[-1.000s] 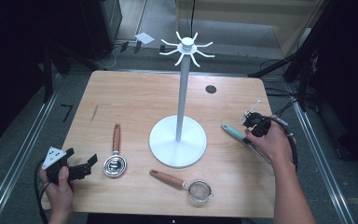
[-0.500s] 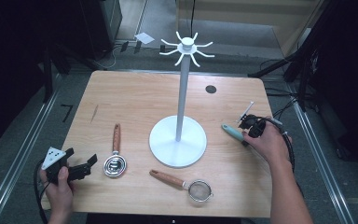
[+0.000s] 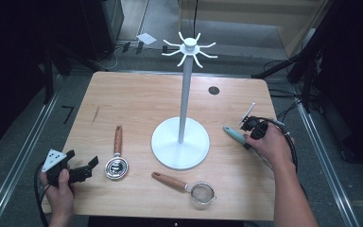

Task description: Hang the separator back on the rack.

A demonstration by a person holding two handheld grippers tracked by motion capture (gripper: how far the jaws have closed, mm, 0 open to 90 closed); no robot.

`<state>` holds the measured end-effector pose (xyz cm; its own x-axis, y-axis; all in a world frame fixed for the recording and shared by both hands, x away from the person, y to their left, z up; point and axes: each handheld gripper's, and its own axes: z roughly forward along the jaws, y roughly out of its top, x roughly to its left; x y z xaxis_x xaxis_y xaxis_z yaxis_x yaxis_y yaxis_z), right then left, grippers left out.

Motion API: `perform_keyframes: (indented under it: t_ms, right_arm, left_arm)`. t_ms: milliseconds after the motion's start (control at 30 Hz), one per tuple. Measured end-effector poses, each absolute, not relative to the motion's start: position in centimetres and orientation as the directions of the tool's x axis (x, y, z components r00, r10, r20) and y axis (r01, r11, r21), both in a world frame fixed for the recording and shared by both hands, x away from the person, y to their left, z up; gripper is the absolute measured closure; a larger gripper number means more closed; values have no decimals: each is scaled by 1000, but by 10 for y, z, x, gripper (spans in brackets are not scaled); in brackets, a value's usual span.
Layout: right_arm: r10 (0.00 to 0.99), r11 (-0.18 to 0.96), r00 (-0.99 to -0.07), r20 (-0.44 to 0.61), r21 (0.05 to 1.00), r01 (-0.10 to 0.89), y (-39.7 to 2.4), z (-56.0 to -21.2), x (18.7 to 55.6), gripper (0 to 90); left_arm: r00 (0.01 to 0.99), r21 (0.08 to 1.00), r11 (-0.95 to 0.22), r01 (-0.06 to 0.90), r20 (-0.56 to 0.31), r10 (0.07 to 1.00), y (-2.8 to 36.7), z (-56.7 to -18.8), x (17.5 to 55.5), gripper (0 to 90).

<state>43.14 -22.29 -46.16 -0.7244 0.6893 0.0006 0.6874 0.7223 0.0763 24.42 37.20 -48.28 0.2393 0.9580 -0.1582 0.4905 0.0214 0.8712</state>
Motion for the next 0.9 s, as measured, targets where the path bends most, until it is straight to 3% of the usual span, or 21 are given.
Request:
perform_keyframes:
  t_ms: [433, 700, 900]
  right_arm:
    - [715, 688, -698, -28, 203, 697, -224, -439, 420, 708]
    - [752, 598, -659, 17, 403, 693, -235, -418, 406, 709]
    - [755, 563, -655, 32, 481, 673, -237, -408, 399, 709]
  left_arm:
    - [239, 869, 21, 494, -160, 958, 372, -483, 243, 0]
    - [236, 869, 24, 494, -160, 958, 372, -483, 244, 0]
    - [237, 866, 17, 500, -155, 959, 371, -483, 244, 0]
